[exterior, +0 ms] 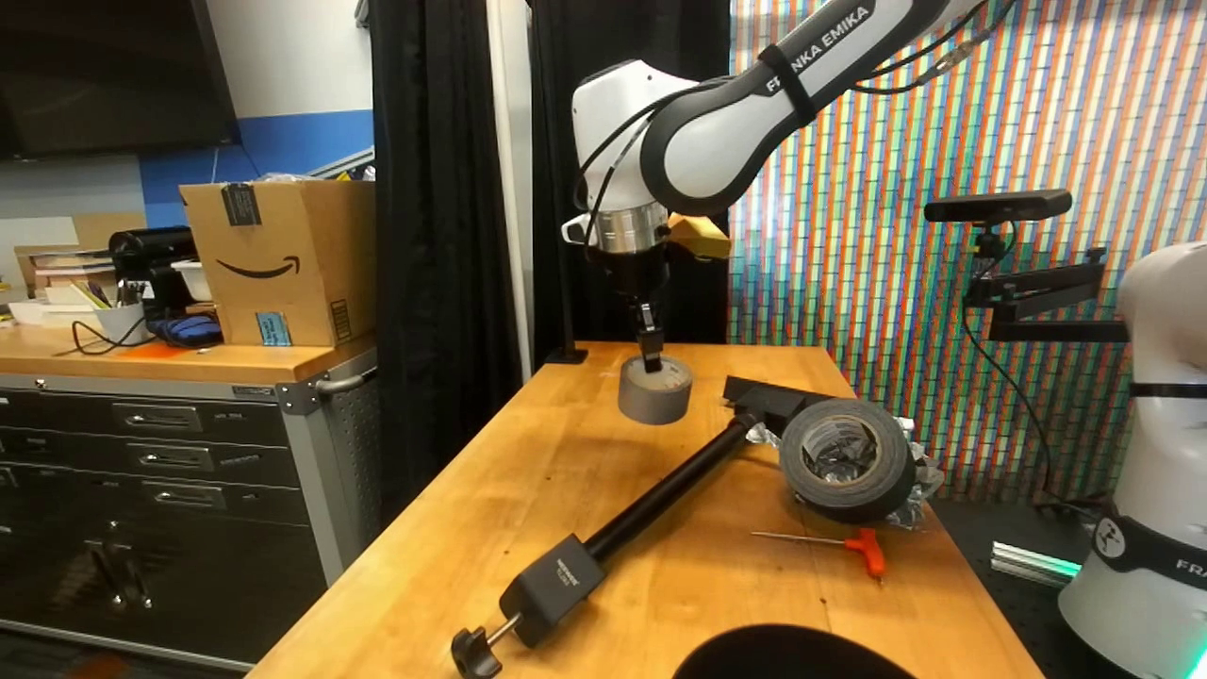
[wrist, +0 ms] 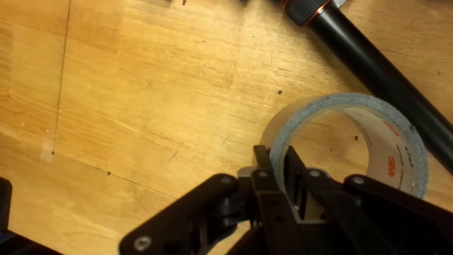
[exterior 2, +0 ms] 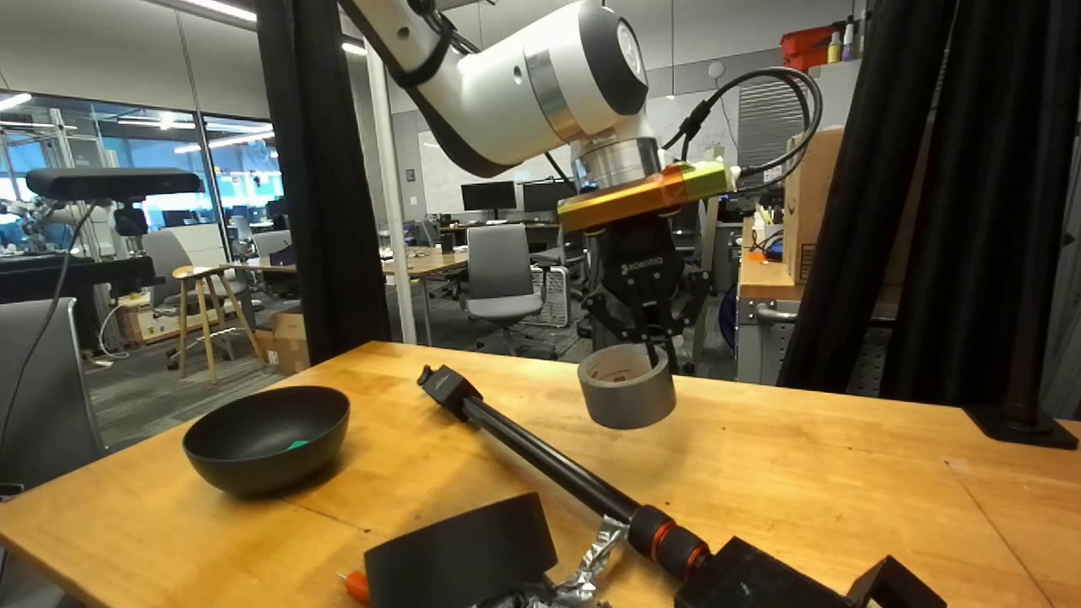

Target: Move the brown tape to the right

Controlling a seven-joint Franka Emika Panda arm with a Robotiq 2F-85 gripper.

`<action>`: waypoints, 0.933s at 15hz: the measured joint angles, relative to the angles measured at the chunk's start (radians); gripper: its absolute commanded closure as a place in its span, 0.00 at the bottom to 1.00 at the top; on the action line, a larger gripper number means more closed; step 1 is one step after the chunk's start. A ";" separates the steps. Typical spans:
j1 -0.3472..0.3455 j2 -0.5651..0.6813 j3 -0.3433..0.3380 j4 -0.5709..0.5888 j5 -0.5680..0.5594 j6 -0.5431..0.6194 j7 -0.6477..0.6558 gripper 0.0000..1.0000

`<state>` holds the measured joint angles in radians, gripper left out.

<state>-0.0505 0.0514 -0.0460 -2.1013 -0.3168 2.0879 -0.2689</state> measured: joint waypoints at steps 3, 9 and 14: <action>-0.024 0.067 -0.017 0.050 0.000 0.004 -0.044 0.96; -0.059 0.194 -0.022 0.122 0.019 0.029 -0.107 0.96; -0.060 0.274 -0.019 0.174 0.036 0.040 -0.132 0.96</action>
<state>-0.1108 0.3258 -0.0646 -1.9272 -0.2810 2.1281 -0.4006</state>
